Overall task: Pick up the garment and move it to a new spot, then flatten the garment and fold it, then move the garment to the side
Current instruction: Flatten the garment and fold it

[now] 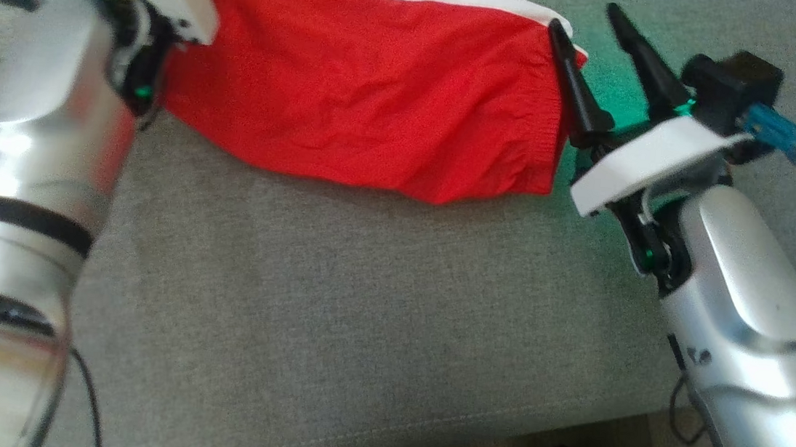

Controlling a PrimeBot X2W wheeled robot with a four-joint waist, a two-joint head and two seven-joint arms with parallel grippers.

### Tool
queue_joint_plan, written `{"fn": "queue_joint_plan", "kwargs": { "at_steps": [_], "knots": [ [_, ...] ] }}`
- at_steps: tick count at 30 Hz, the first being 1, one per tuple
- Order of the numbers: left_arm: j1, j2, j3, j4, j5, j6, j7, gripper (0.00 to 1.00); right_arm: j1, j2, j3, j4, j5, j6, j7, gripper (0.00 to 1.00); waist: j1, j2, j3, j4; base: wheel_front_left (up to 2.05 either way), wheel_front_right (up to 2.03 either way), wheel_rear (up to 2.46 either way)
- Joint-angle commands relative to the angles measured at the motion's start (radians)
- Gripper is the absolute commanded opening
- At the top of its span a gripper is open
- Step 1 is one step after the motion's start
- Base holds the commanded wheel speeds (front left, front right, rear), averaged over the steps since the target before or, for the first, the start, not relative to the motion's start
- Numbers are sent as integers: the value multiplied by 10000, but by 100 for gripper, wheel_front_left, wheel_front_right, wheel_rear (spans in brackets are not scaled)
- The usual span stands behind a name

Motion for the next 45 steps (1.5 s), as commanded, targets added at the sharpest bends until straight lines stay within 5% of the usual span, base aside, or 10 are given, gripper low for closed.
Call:
{"fn": "queue_joint_plan", "kwargs": {
  "at_steps": [1, 11, 19, 29, 45],
  "knots": [
    [-184, 649, 314, -343, 18, -3, -121, 100, 391, -72, -6, -446, -88, 73, -299, 100, 0, 0, -184, 114, 0, 0, 0],
    [3207, 1323, 1935, -4634, 1380, 2086, -143, 100, 2850, -143, -2216, -2665, -1666, 73, -1219, 100, 0, 0, -1238, 772, 0, 0, 0],
    [6401, 1178, 2646, -7712, 2147, 3126, -144, 100, 4679, 385, -3412, -4466, -2386, 73, -497, 100, 0, 0, -2051, 1360, 0, 0, 0],
    [8853, 895, 2587, -9194, 2615, 3346, -144, 100, 6117, 721, -3879, -5668, -2709, 73, 318, 100, 0, 0, -2661, 1814, 0, 0, 0],
    [9083, 792, 2594, -9179, 2659, 3137, -145, 100, 6376, 888, -4068, -6018, -2740, 73, 574, 100, 0, 0, -2639, 1847, 0, 0, 0]
  ]
}}
